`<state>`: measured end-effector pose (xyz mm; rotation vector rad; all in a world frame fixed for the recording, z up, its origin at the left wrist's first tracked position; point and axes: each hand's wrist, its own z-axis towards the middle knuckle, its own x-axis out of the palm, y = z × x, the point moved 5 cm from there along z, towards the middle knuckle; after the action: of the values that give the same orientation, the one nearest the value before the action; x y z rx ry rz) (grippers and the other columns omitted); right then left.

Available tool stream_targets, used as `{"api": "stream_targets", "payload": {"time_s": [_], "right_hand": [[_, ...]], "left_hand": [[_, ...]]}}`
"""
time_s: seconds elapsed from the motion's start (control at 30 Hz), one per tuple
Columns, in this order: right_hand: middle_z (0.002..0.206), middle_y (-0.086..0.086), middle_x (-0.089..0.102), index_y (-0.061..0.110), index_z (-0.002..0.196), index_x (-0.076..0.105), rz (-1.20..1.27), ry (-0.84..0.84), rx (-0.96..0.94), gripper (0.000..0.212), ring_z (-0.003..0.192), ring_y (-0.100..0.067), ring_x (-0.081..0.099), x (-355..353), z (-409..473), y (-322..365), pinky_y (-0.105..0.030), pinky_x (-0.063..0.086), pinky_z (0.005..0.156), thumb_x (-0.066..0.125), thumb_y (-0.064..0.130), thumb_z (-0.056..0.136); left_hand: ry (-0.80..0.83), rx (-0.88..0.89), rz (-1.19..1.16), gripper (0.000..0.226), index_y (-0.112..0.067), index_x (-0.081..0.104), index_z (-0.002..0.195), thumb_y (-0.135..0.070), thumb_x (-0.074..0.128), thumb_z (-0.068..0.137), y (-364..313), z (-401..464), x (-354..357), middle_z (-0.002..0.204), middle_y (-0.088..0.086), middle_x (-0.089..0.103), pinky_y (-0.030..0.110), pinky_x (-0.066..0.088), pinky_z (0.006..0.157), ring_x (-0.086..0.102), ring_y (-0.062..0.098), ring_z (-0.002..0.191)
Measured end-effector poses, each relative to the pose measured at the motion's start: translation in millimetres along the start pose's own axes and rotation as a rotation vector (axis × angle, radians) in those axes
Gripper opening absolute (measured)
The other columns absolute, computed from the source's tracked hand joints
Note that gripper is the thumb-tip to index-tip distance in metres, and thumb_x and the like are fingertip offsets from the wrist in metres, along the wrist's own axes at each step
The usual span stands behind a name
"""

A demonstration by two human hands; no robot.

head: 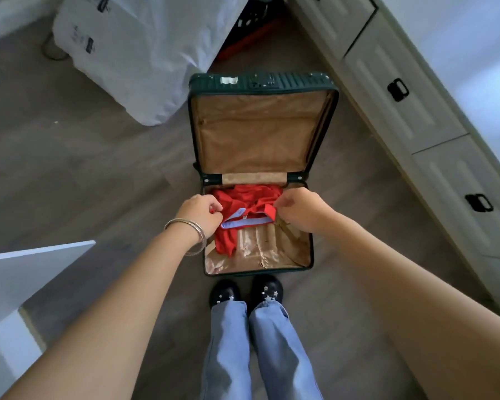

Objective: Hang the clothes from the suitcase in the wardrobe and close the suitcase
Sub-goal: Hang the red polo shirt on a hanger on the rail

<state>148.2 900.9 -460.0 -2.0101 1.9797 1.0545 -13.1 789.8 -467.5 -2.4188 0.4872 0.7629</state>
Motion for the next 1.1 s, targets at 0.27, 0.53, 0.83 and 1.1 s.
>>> {"api": "stream_targets", "payload": {"time_s": [0.27, 0.53, 0.83, 1.1], "right_hand": [[0.116, -0.012, 0.062, 0.012, 0.114, 0.062, -0.194, 0.101, 0.028, 0.031, 0.106, -0.032, 0.057, 87.0, 112.9, -91.4, -0.030, 0.043, 0.079, 0.043, 0.010, 0.090], [0.123, -0.014, 0.057, 0.007, 0.118, 0.060, -0.192, 0.175, 0.065, 0.031, 0.115, -0.030, 0.050, 171.2, 208.7, -155.1, -0.028, 0.038, 0.094, 0.043, 0.010, 0.092], [0.159, -0.001, -0.006, 0.035, 0.134, 0.046, -0.303, 0.176, 0.012, 0.053, 0.143, -0.031, 0.018, 223.6, 292.9, -177.3, -0.041, 0.028, 0.113, 0.044, 0.011, 0.087], [0.121, -0.014, 0.055, 0.007, 0.116, 0.064, -0.283, 0.012, -0.048, 0.032, 0.111, -0.034, 0.055, 207.5, 284.3, -170.2, -0.031, 0.045, 0.084, 0.056, 0.016, 0.086]], "left_hand": [[0.059, -0.042, 0.070, 0.031, -0.014, 0.062, 0.117, -0.012, 0.051, 0.088, 58.7, 96.6, 112.5, 0.134, 0.008, 0.047, 0.026, 0.037, 0.095, 0.050, 0.025, 0.119], [0.155, -0.054, 0.141, 0.042, -0.026, 0.055, 0.126, -0.013, 0.049, 0.087, 107.6, 191.7, 225.2, 0.155, 0.001, 0.020, 0.035, 0.023, 0.115, 0.024, 0.028, 0.141], [0.203, -0.107, 0.217, 0.047, -0.027, 0.046, 0.134, -0.014, 0.044, 0.089, 141.2, 263.5, 293.8, 0.156, 0.000, 0.013, 0.040, 0.022, 0.113, 0.016, 0.034, 0.140], [0.070, -0.089, 0.119, 0.031, -0.004, 0.056, 0.120, -0.012, 0.053, 0.090, 133.7, 253.2, 270.1, 0.131, 0.014, 0.044, 0.035, 0.038, 0.100, 0.052, 0.033, 0.117]]}}
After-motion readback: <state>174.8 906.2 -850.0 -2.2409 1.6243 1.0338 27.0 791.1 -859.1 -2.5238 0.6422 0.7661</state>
